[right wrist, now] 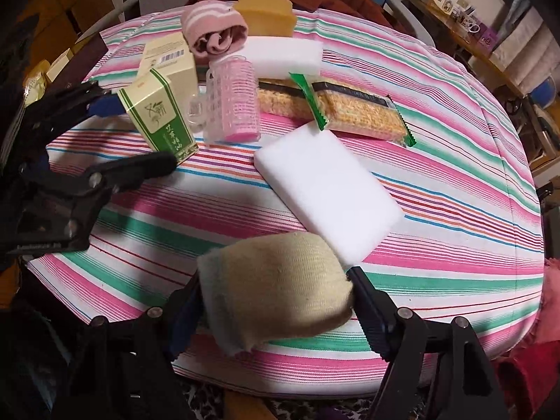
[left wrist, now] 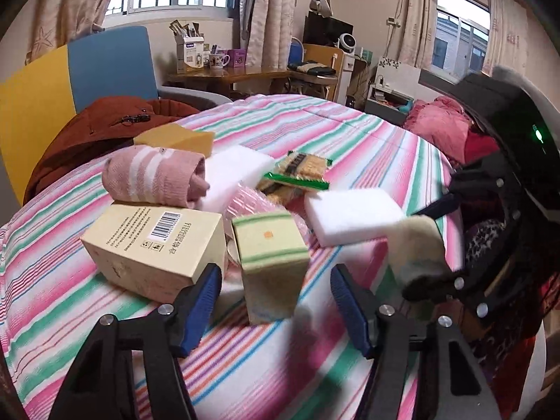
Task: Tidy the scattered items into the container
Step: 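Grasp the beige knit pad with the right tool while the left tool grasps the small green-and-cream box, then carry the beige pad and green box over the gold tin with both tools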
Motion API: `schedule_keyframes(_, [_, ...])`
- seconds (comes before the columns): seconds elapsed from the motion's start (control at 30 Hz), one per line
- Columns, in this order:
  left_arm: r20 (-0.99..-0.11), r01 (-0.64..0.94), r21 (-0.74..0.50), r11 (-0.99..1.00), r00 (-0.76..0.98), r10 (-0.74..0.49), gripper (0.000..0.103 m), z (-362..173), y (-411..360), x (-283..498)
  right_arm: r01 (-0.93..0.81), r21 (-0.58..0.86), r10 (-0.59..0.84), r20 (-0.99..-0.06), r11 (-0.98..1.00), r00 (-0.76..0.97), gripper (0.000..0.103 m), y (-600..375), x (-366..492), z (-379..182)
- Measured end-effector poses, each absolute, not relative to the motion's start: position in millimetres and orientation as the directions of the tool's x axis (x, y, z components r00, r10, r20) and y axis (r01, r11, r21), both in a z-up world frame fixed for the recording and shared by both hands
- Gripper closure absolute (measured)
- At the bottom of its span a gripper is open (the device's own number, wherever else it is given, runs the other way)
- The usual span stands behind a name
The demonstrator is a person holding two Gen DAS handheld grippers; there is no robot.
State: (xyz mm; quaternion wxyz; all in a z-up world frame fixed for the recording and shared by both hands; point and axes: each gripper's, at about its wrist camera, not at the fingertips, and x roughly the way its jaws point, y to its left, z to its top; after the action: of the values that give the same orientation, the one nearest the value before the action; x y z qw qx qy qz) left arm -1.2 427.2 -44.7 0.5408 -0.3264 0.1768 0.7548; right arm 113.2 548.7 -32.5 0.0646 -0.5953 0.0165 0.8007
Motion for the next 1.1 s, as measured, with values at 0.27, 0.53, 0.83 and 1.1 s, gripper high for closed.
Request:
schedule_keyframes(0.27, [-0.687, -0.937, -0.057, -0.346, -0.214, 0.694, 0.071, -45, 430, 4, -0.127, -0.052, 0.087, -0.955, -0.990, -0.283, 0.026, 552, 108, -39])
schedule_keyframes(0.53, [-0.681, -0.932, -0.053, -0.358, -0.228, 0.696, 0.073, -42, 415, 13, -0.141, -0.072, 0.111, -0.950, -0.987, -0.292, 0.027, 548, 106, -43])
schedule_keyframes(0.83, [-0.670, -0.881, -0.085, -0.465, -0.295, 0.682, 0.073, -42, 369, 10, -0.211, -0.097, 0.174, -0.906, -0.973, -0.387, 0.029, 534, 115, -47])
schedule_keyframes(1.1, [-0.658, -0.845, -0.080, -0.529, -0.354, 0.665, 0.073, -42, 333, 9, -0.276, 0.040, 0.116, -0.842, -0.960, -0.526, 0.030, 504, 126, -38])
